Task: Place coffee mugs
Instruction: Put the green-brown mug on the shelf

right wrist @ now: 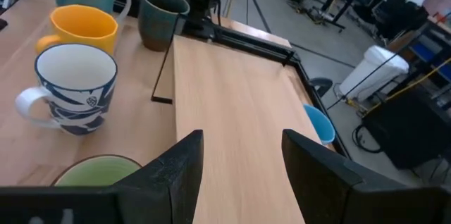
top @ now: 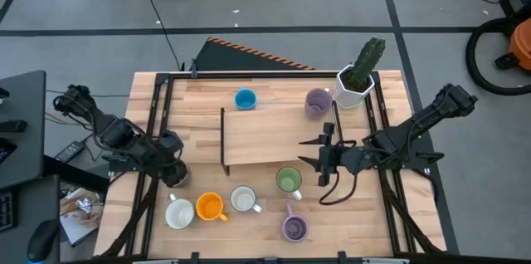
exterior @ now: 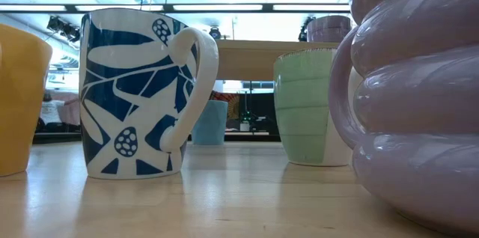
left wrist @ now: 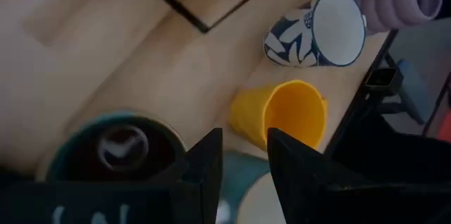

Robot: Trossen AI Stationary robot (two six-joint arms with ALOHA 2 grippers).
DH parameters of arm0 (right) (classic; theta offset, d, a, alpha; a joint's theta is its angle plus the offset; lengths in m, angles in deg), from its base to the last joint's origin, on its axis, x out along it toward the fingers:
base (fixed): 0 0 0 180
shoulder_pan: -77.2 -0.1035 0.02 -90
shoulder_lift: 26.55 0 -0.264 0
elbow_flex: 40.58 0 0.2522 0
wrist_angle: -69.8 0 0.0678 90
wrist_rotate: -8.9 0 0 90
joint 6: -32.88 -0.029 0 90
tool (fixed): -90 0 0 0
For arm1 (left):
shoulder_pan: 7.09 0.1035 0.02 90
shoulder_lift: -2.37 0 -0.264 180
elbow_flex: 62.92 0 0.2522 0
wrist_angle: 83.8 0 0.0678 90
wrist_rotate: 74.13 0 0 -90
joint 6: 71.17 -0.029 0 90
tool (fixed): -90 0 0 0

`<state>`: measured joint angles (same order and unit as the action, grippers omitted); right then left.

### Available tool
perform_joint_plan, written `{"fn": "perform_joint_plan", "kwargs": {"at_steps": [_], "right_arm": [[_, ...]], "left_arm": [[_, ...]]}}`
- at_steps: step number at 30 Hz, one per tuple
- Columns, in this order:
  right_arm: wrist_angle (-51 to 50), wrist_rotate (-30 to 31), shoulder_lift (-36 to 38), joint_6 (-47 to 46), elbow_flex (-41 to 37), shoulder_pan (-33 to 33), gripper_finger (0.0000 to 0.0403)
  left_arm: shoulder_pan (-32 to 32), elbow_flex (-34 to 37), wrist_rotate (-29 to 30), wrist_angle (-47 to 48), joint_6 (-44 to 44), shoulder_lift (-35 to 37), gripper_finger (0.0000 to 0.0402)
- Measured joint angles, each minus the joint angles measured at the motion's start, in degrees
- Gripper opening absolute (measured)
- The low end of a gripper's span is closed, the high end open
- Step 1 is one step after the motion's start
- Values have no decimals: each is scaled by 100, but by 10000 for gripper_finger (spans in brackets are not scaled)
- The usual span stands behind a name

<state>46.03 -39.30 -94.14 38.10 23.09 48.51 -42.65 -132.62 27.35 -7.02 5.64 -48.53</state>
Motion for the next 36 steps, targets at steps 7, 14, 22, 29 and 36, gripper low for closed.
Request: {"fn": "perform_joint_plan", "kwargs": {"at_steps": [7, 14, 22, 29, 36], "right_arm": [[59, 59, 0, 204, 0, -129, 199], [136, 59, 0, 208, 0, -129, 199], [153, -4, 0, 207, 0, -93, 199], [140, -387, 0, 206, 0, 61, 199], [138, -534, 0, 162, 0, 93, 199]], "left_arm": [[-109, -825, -222, 381, 218, -1190, 100], [-292, -1306, -255, 1270, 300, -2156, 83], [-63, -1303, -230, 1798, 759, -2522, 111], [-3, -1303, 145, 1751, 1649, -2526, 199], [-79, -1303, 284, 1771, 1938, -2831, 209]]}}
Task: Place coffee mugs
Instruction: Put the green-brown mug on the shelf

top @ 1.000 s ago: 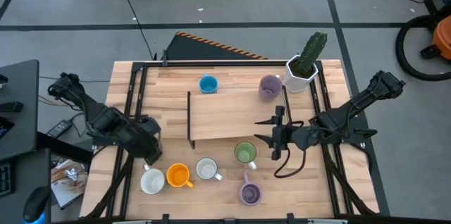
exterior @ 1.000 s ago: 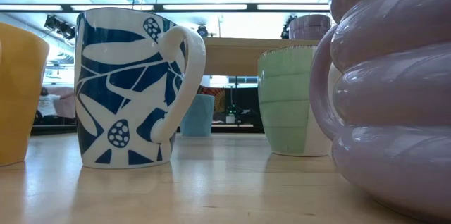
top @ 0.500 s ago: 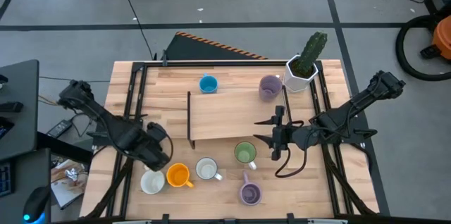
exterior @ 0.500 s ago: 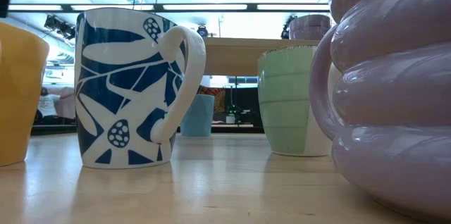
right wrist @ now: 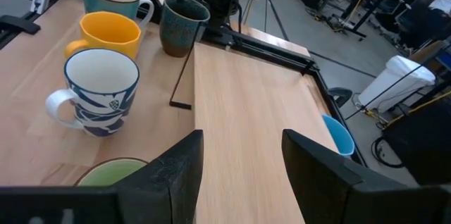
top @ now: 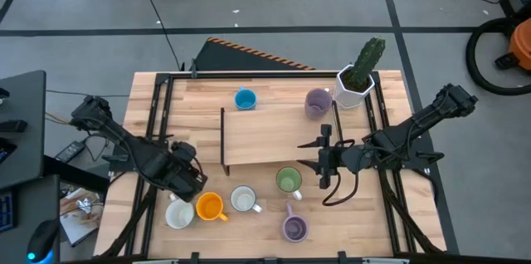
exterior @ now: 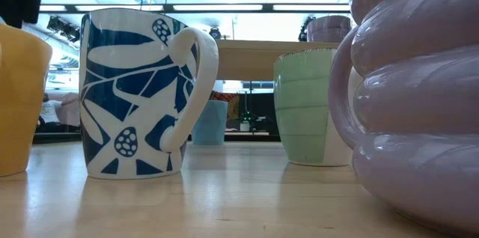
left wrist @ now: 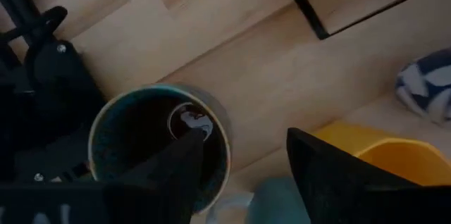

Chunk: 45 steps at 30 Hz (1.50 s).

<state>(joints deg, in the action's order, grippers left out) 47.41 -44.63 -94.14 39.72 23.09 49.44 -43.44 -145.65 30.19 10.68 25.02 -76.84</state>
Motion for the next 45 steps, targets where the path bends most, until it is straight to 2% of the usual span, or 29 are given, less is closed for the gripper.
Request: {"fn": "perform_joint_plan", "kwargs": {"at_steps": [4, 11, 17, 23, 27, 36, 42, 45], "right_arm": [[-11, -58, -52, -62, 0, 1, 199], [18, -105, -252, -65, 0, 1, 199], [28, -71, -238, -43, 0, -34, 199], [203, -67, -205, 114, 2, -61, 199], [216, -52, -205, 89, 2, -62, 199], [216, -54, -205, 84, 2, -60, 199], [224, -54, -205, 84, 2, -60, 199], [262, -54, -205, 91, 2, -60, 199]], "left_arm": [[-29, 2, -256, -15, -89, -265, 197], [-163, 38, -361, -41, -51, -534, 192], [-243, 822, -716, -530, 27, -481, 192], [-190, 1382, -702, -1369, -62, -116, 192], [-163, 1678, -710, -1526, -30, 84, 187], [-160, 1840, -697, -1776, -113, 174, 113], [-130, 1840, -690, -1797, -813, 170, 43], [-132, 1840, -701, -1781, -1225, 170, 43]]}}
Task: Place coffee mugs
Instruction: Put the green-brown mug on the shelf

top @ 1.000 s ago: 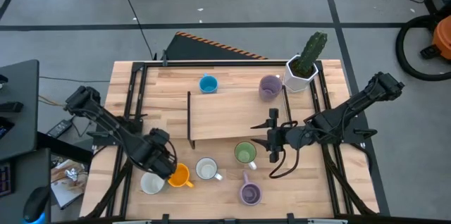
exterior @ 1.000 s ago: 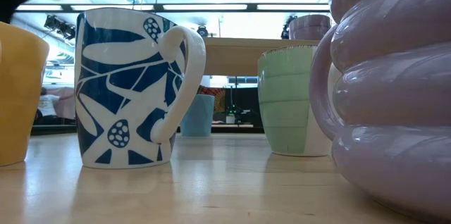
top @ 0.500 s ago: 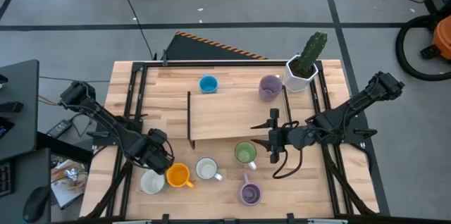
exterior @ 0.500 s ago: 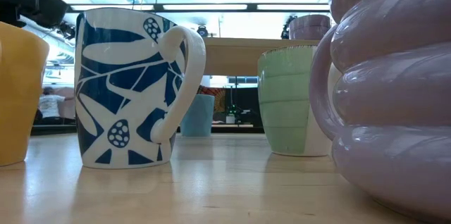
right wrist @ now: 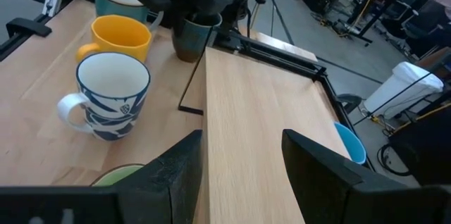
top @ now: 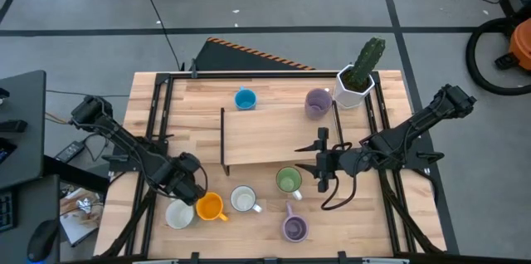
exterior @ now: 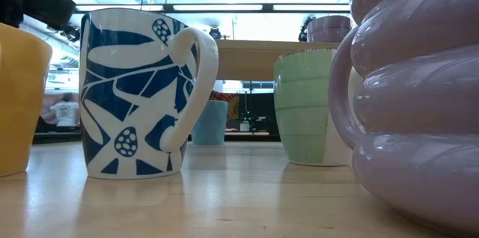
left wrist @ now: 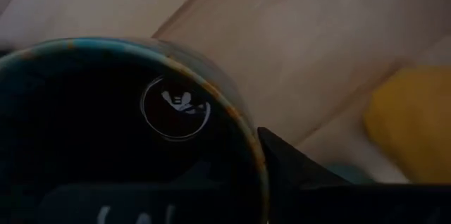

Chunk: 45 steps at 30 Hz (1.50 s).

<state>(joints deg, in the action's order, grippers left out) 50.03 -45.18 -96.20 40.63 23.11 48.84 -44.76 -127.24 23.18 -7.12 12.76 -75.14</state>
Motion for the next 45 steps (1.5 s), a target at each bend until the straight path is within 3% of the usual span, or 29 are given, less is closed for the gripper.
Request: {"fn": "perform_joint_plan", "kwargs": {"at_steps": [7, 14, 35, 45], "right_arm": [[-1, 0, 0, 8, 0, 0, 199], [7, 2, 0, 13, 0, 4, 199], [-221, 66, 80, -172, 0, -15, 199], [-440, 195, 398, -364, 0, -303, 199]], "left_arm": [[68, -86, -281, 24, -1129, 43, 43], [157, -582, -33, 465, -2598, 81, 43], [449, -3313, 677, 2661, -4741, 81, 43], [1105, -4344, 983, 2712, -6523, 114, 43]]}}
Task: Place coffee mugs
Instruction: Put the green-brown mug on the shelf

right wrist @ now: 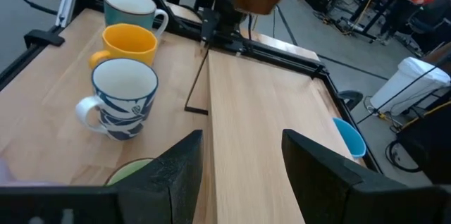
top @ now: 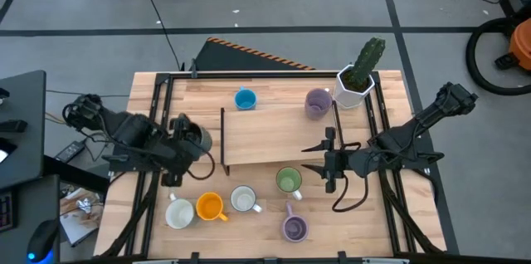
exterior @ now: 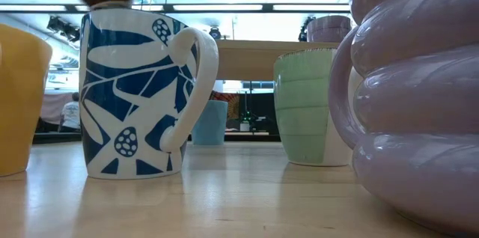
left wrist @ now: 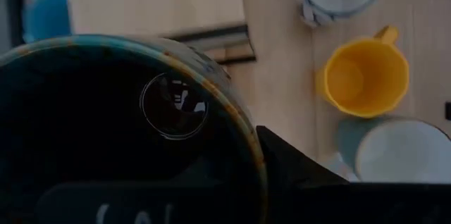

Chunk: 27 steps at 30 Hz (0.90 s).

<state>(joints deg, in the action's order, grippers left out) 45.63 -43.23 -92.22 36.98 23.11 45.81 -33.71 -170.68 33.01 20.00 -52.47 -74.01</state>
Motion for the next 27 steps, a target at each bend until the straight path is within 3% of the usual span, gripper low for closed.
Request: {"fn": "perform_joint_plan", "kwargs": {"at_steps": [5, 13, 20, 24, 27], "right_arm": [[-1, -2, 10, -7, 0, -1, 199], [73, 5, 22, -194, 0, -1, 199], [-139, 17, 348, -392, 131, -102, 199], [-218, 17, 569, -401, 136, -93, 199], [-427, -1, 709, -516, 138, -52, 199]], "left_arm": [[555, -461, 70, -199, -1028, 0, 43], [1602, -500, -260, -1548, -2985, -151, 43], [2366, -497, -651, -3036, -3821, -795, 43], [2589, -495, -741, -3404, -4263, -1263, 43], [2811, -493, -1198, -3481, -4463, -1502, 44]]}}
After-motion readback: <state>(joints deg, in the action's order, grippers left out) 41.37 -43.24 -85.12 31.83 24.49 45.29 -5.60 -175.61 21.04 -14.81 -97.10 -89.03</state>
